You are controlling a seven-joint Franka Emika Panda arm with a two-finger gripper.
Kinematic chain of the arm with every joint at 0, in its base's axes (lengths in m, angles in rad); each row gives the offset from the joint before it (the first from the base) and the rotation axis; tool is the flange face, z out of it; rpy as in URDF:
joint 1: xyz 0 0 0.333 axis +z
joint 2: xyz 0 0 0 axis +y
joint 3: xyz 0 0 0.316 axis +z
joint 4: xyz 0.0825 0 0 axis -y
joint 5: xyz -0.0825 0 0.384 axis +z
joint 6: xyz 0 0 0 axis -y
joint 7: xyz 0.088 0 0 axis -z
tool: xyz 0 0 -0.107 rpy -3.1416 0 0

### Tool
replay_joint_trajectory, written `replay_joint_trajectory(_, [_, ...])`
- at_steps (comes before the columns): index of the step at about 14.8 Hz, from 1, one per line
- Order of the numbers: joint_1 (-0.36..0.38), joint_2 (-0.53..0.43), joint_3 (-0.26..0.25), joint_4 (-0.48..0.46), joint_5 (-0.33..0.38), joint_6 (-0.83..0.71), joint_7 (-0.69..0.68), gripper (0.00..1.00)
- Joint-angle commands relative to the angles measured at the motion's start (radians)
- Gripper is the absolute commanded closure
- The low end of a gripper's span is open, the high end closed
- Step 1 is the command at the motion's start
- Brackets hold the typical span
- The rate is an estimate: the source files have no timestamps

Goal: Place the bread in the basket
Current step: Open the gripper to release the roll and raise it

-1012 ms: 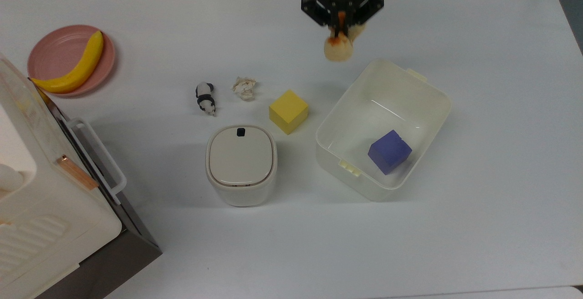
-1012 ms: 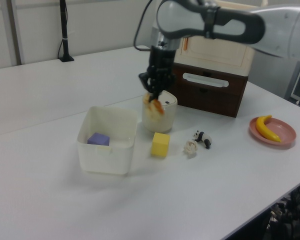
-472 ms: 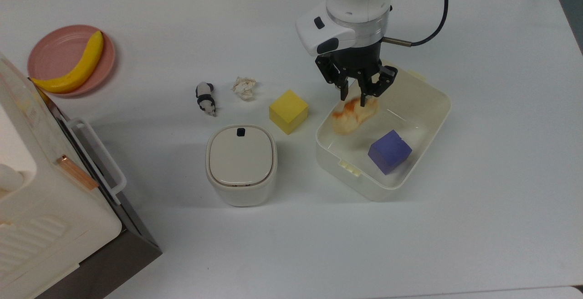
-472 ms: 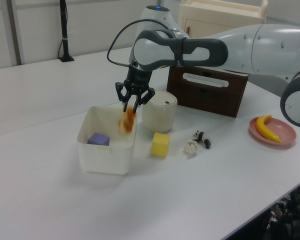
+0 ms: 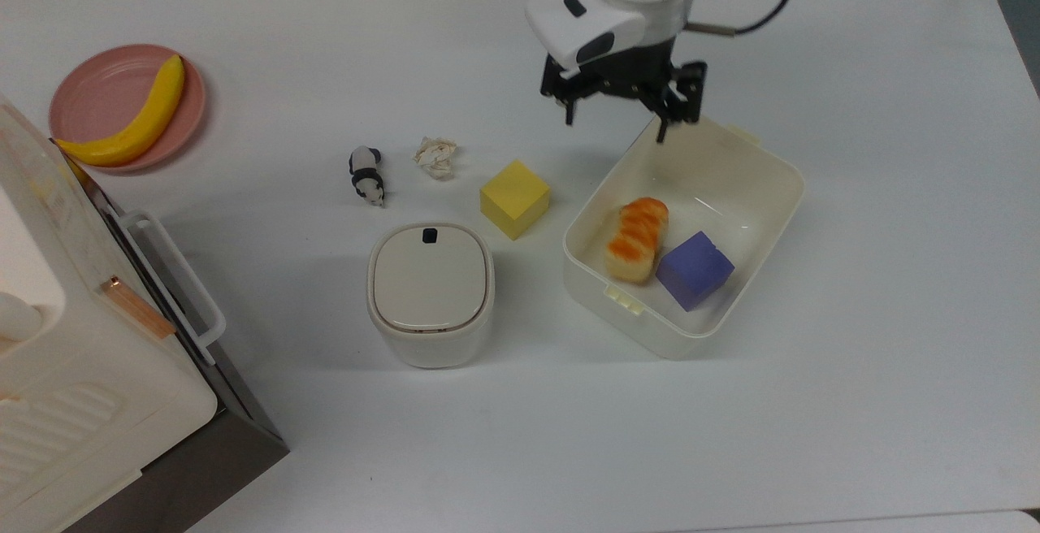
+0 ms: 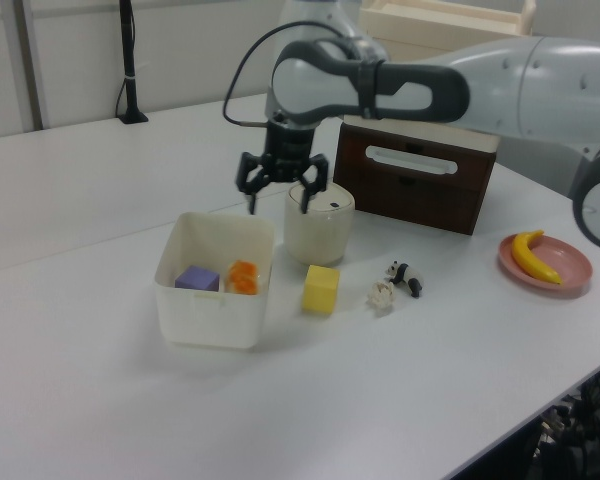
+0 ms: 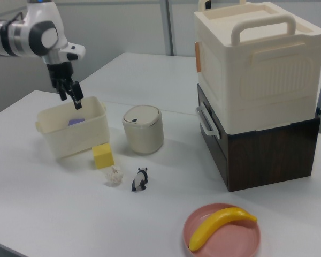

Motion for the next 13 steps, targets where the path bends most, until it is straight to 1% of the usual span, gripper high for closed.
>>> replay_joint_trajectory(1, [-0.014, -0.102, -0.021, -0.024, -0.035, -0.176, -0.220, 0.00])
replay_joint_trajectory(2, [-0.033, -0.113, -0.022, -0.025, -0.070, -0.237, -0.275, 0.00])
replay_joint_trajectory(3, [-0.035, -0.114, -0.024, -0.025, -0.102, -0.265, -0.303, 0.00])
replay_joint_trajectory(4, [-0.037, -0.114, -0.025, -0.025, -0.128, -0.277, -0.332, 0.00])
replay_joint_trajectory(5, [-0.050, -0.114, -0.027, -0.025, -0.137, -0.281, -0.371, 0.00])
replay_joint_trajectory(6, [-0.075, -0.113, -0.025, -0.024, -0.136, -0.281, -0.400, 0.00])
replay_joint_trajectory(8, [-0.112, -0.113, -0.025, -0.019, -0.130, -0.274, -0.414, 0.00])
replay_joint_trajectory(13, [-0.124, -0.114, -0.025, -0.021, -0.128, -0.265, -0.388, 0.00])
